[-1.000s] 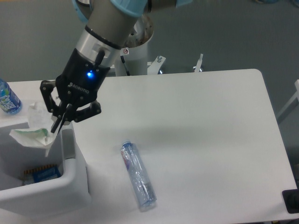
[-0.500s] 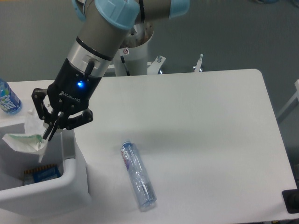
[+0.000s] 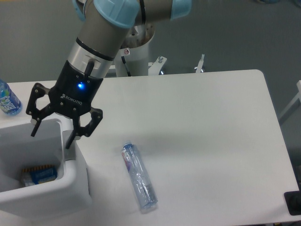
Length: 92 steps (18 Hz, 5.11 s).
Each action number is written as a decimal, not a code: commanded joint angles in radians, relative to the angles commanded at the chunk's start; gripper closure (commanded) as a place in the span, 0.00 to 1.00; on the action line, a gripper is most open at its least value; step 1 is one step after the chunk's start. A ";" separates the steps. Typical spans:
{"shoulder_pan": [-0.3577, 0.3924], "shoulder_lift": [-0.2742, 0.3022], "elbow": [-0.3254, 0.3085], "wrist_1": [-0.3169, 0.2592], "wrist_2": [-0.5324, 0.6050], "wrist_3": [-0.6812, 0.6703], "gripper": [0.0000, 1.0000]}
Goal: Place the trash in the trash can
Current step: 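Move the open gripper over the clear plastic bottle, then lower the gripper around the bottle and close on it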
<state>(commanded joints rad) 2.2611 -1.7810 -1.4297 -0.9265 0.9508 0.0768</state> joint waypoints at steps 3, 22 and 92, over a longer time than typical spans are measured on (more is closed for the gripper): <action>0.002 0.000 0.020 0.000 0.136 -0.038 0.00; 0.055 -0.158 0.048 -0.012 0.579 -0.072 0.00; 0.026 -0.528 0.078 -0.008 0.615 -0.055 0.40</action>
<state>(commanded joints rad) 2.2872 -2.3087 -1.3515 -0.9342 1.5661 0.0215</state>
